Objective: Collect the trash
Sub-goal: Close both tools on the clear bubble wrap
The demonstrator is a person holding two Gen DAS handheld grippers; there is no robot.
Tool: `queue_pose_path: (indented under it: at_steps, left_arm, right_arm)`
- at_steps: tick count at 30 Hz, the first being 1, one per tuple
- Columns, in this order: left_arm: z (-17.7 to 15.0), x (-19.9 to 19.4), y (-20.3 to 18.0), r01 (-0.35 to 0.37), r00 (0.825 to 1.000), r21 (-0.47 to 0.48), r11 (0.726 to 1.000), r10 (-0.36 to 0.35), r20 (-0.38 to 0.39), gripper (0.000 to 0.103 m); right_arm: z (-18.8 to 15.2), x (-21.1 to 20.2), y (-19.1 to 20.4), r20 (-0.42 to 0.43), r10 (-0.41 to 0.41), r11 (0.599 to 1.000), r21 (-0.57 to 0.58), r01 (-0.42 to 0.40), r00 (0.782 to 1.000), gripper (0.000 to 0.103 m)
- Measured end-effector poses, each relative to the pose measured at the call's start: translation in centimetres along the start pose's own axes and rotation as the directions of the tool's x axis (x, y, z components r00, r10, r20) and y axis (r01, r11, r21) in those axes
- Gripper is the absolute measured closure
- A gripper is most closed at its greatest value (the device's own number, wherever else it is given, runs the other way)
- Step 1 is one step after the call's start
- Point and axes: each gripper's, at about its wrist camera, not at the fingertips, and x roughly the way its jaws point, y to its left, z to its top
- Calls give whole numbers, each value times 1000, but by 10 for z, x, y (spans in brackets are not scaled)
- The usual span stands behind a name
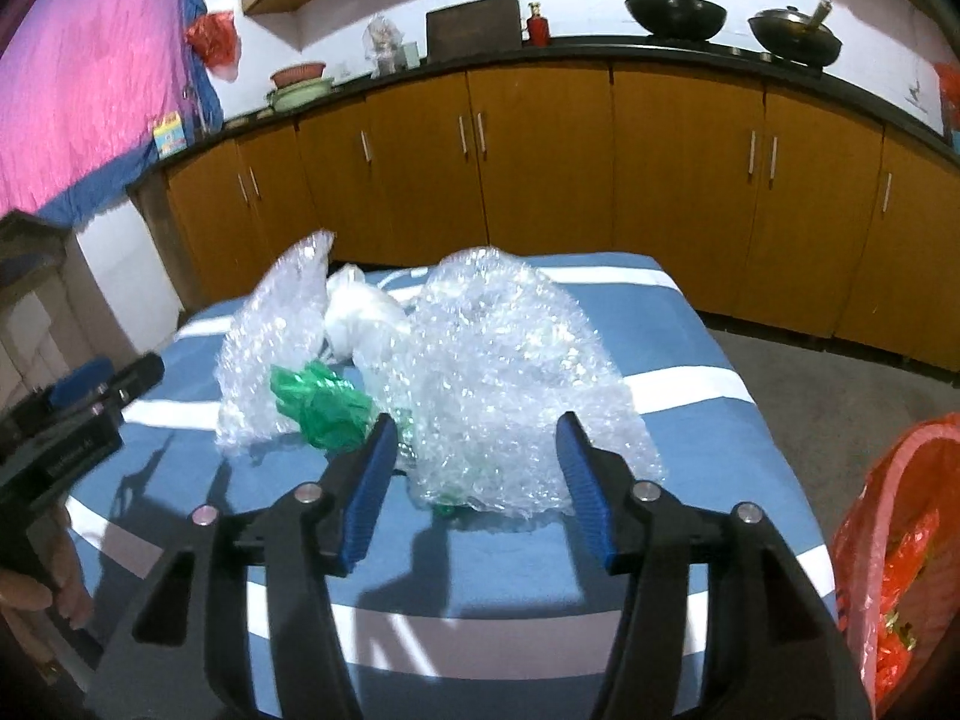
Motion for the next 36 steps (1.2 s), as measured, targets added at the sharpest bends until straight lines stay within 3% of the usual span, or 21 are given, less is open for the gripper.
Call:
queue_pose_path:
  at_steps: [1,3,5,16,18,21,23,25,36]
  left_arm:
    - [0,1,-1,3,1000,2,1000,-3,-1,28]
    - [0,4,-5,12,1000,7,1000,-12,-6,27]
    - [0,6,-9,18,1000,13,1000,-18,-10,24]
    - [3,31,-30,27,997,34,999,-24,-75,23]
    - [1,38,-33,28,994,42,999,-23,-106,28]
    - [-2,47,-36,50,987,51,997,-42,-156,49]
    - [-2,50,-37,71,982,49,996,-61,-179,79]
    - [-4,50,-38,82,980,54,995,-71,-186,91]
    - [-9,10,-27,83,991,61,995,-76,-110,97]
  right_arm:
    - [-1,3,1,-14,-7,1000,-8,6,1000,68]
    - [-2,8,-2,-34,-5,1000,-3,5,999,91]
    - [-4,9,-6,-41,1,1000,10,0,999,98]
    - [-22,-24,-36,9,-48,997,57,47,999,100]
    - [-25,-30,-42,15,-54,996,66,53,998,100]
    - [-27,-38,-47,22,-63,995,75,61,998,100]
    - [-30,-42,-51,26,-67,995,80,65,997,100]
    - [-32,-45,-52,27,-69,994,86,66,997,100]
    - [-40,-68,-57,45,-74,992,103,69,996,100]
